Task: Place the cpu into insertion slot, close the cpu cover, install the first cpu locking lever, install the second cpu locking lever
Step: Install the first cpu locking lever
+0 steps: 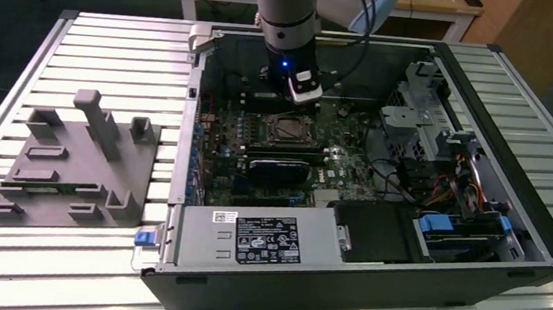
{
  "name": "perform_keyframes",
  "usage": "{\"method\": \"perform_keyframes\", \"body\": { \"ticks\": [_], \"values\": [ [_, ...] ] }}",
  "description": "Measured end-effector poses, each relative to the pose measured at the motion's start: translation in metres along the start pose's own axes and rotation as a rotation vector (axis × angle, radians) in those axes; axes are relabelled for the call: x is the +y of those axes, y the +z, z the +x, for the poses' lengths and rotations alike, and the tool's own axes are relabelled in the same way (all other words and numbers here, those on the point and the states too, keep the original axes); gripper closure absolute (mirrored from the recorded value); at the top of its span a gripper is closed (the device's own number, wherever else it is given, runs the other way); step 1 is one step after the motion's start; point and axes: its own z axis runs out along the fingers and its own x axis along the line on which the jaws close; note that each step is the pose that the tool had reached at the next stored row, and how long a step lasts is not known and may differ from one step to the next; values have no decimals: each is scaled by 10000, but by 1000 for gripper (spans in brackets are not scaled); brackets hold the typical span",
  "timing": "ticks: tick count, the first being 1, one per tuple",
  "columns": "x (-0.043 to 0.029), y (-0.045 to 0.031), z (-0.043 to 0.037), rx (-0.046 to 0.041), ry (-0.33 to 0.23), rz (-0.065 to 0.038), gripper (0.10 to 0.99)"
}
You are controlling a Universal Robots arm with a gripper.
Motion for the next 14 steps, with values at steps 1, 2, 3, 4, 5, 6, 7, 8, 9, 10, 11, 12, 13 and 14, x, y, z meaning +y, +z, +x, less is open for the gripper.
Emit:
{"method": "perform_keyframes", "body": {
  "ticks": [1,2,3,4,5,6,7,8,9,10,11,12,13,14],
  "values": [
    [-2,6,4,-60,-10,-21,980],
    [-5,12,7,-118,-19,-41,980],
    [-8,19,11,-172,-29,-59,980],
    [-10,30,15,-222,-37,-79,980],
    [-13,39,18,-254,-43,-92,980],
    [-16,45,22,-273,-47,-97,980],
    [-18,49,25,-282,-48,-100,980],
    [-19,51,28,-286,-49,-101,980],
    [-21,52,32,-293,-50,-103,980],
    [-22,53,40,-296,-51,-105,980],
    [-23,53,49,-298,-51,-106,980],
    [-24,52,59,-300,-52,-104,980],
    [-24,52,68,-304,-52,-107,980],
    [-26,52,76,-309,-52,-111,980]
  ]
}}
